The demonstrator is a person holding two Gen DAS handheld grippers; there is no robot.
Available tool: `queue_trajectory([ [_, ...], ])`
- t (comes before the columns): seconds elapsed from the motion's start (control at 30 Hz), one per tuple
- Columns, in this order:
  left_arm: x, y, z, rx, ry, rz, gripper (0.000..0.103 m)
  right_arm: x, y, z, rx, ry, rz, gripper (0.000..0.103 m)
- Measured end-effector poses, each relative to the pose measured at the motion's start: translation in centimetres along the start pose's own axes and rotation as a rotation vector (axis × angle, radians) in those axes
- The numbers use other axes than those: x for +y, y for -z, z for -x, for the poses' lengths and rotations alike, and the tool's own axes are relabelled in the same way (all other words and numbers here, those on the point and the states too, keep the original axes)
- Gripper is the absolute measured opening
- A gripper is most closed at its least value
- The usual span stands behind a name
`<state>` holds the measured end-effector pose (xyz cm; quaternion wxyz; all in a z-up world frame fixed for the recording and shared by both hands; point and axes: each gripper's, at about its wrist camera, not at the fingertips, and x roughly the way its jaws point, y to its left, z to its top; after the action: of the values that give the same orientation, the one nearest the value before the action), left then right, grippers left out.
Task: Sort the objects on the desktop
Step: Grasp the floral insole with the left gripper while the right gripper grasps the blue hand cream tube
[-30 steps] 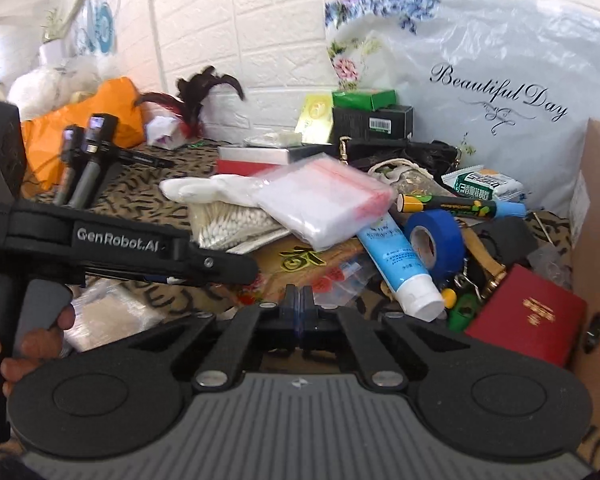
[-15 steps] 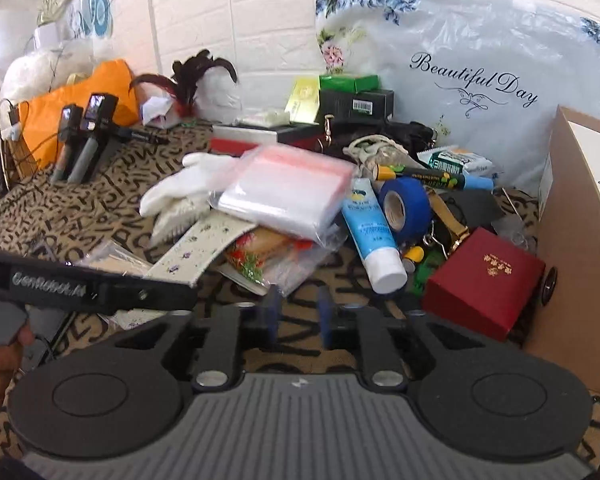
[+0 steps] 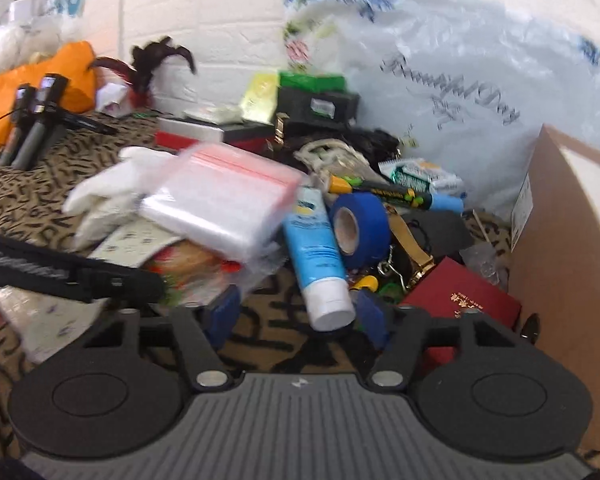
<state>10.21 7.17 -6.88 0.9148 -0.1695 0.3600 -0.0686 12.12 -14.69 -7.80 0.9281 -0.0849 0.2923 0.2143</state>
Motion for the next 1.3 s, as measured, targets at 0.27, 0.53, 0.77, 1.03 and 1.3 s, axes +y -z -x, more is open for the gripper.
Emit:
queue_trajectory([
  [0.27, -0.5, -0.5, -1.1, 0.000, 0.009, -0.042, 0.066, -1.0, -1.2, -3.4, 0.007, 0.020, -0.013, 0.053],
  [0.53, -0.9, -0.6, -0.6, 0.014, 0.012, -0.048, 0.054, -0.5, -2.0, -5.2, 0.052, -0.010, 0.025, 0.030],
  [0.77, -0.9, 0.2, 2.7, 0.019, 0.077, 0.001, 0.018, -0.4, -1.1, -1.9, 0.063, -0.033, -0.008, 0.029],
  [1.03, -2.4, 2.9, 3.6, 0.067, 0.089, -0.020, 0.019, -1.9, 0.4, 4.5, -0.004, -0.039, -0.094, 0.029],
  [1.3, -3.1, 3.1, 1.8, 0.051, 0.077, 0.049, 0.044, -2.8, 4.3, 7.3, 0.103, -0.066, -0.086, 0.030],
])
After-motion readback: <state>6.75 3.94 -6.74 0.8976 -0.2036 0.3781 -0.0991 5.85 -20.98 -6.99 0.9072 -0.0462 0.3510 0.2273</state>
